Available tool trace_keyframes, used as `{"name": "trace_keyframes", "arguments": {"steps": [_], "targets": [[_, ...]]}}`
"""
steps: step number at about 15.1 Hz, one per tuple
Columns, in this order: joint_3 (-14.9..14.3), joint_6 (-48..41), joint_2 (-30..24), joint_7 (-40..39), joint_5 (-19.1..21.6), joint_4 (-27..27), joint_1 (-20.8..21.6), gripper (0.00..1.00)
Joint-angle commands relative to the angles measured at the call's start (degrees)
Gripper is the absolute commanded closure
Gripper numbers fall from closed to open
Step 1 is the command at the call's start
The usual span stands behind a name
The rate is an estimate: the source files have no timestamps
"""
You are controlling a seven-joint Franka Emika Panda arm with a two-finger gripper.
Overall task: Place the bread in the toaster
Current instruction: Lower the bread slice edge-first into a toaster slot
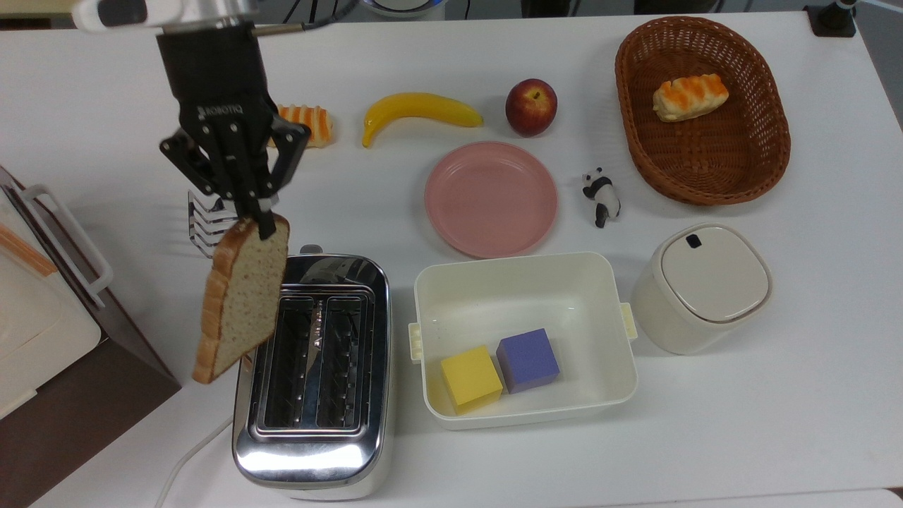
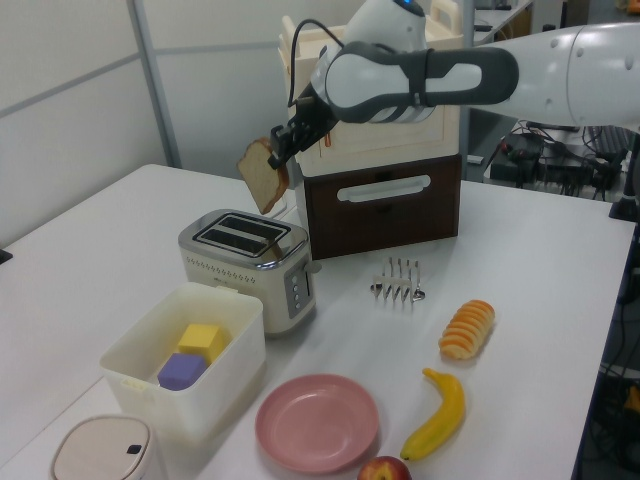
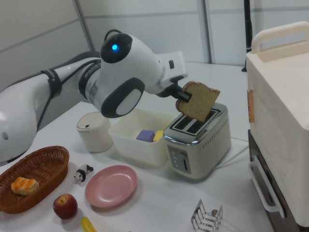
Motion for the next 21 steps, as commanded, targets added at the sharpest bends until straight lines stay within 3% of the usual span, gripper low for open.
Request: {"name": "trace_keyframes", "arguments": {"steps": [1, 21], "targets": [[1.16, 1.97, 1.95, 0.39, 1.14, -0.37, 0.14, 1.0], [3.01, 1.88, 2.4, 1.88, 2.37, -0.73, 0.14, 0.99]]}}
